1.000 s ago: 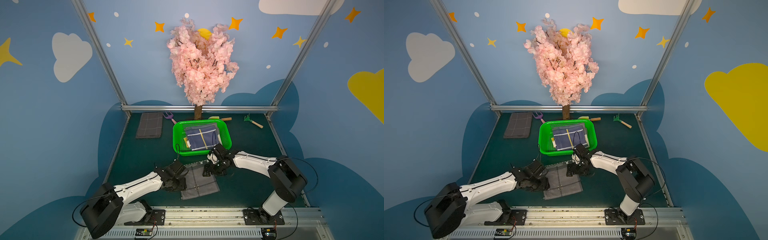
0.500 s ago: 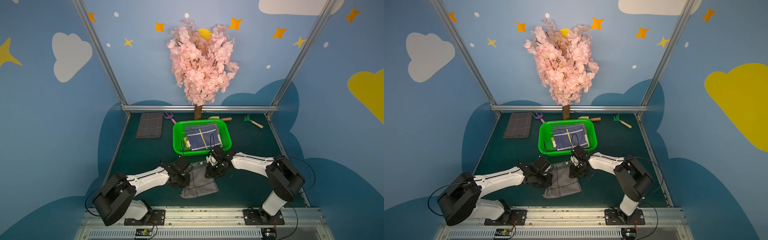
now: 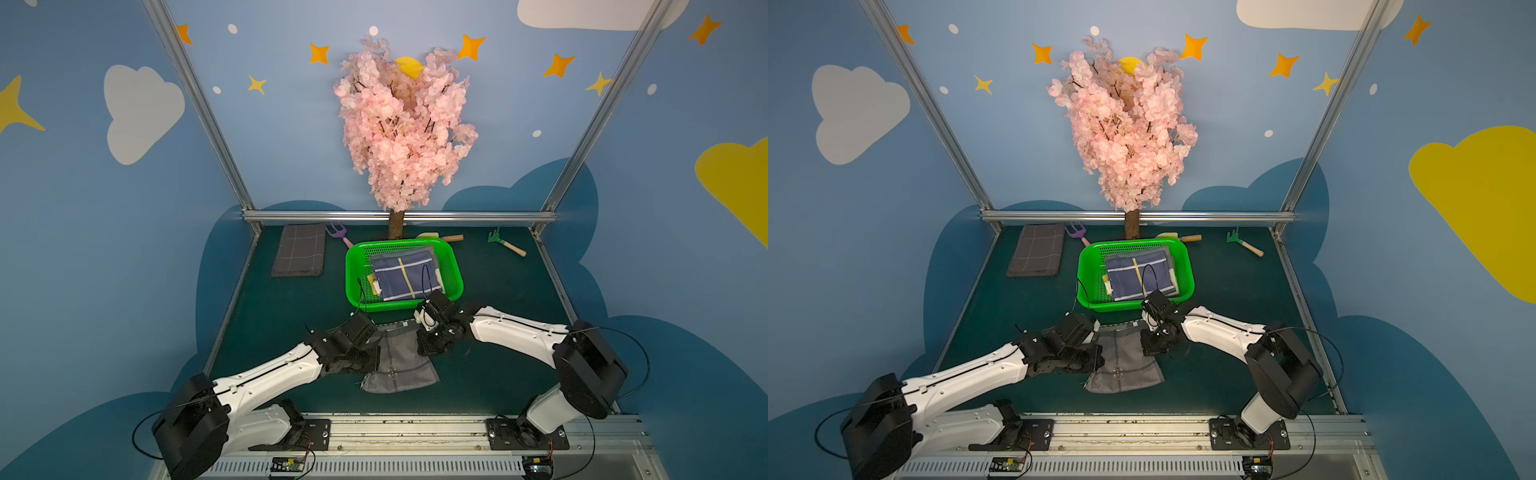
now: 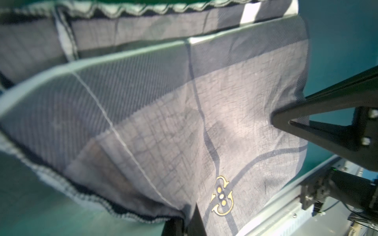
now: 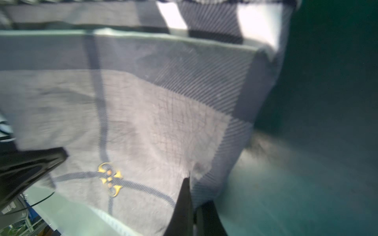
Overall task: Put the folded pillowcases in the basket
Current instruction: Pick up the pillowcase at the center of the board, then place the pillowcase in the basket.
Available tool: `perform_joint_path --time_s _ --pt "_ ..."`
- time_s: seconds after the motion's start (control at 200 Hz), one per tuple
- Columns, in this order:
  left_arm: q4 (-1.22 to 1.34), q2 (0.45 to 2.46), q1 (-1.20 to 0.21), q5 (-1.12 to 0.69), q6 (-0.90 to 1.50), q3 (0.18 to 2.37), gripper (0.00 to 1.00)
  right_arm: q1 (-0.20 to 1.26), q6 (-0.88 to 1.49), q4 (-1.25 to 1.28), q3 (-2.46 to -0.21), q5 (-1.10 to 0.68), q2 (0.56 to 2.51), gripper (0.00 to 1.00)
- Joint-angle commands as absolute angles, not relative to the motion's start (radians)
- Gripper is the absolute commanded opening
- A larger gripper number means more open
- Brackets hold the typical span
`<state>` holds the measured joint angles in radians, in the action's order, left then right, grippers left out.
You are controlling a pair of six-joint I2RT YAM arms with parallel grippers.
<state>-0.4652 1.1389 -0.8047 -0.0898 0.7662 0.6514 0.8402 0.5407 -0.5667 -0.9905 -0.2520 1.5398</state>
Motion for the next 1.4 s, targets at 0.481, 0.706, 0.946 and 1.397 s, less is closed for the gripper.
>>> perform_joint_path --time_s 0.481,0.706,0.946,1.397 --pt "-0.487 1.286 -0.646 -0.069 0.511 1.106 0.03 0.714 0.446 -0.643 -1.293 -0.046 1.439 0.0" --pt "-0.462 1.487 -0.555 -0.118 0.478 1.256 0.03 0.608 0.426 -0.586 -1.398 -0.058 1.579 0.0" --pt "-0.379 1.648 -0.464 -0.169 0.473 1.339 0.03 0.526 0.401 -0.602 -1.613 -0.099 1.824 0.0" --pt "-0.402 1.923 -0.404 -0.281 0.447 1.51 0.03 0.445 0.342 -0.679 -1.84 -0.208 2.09 0.0"
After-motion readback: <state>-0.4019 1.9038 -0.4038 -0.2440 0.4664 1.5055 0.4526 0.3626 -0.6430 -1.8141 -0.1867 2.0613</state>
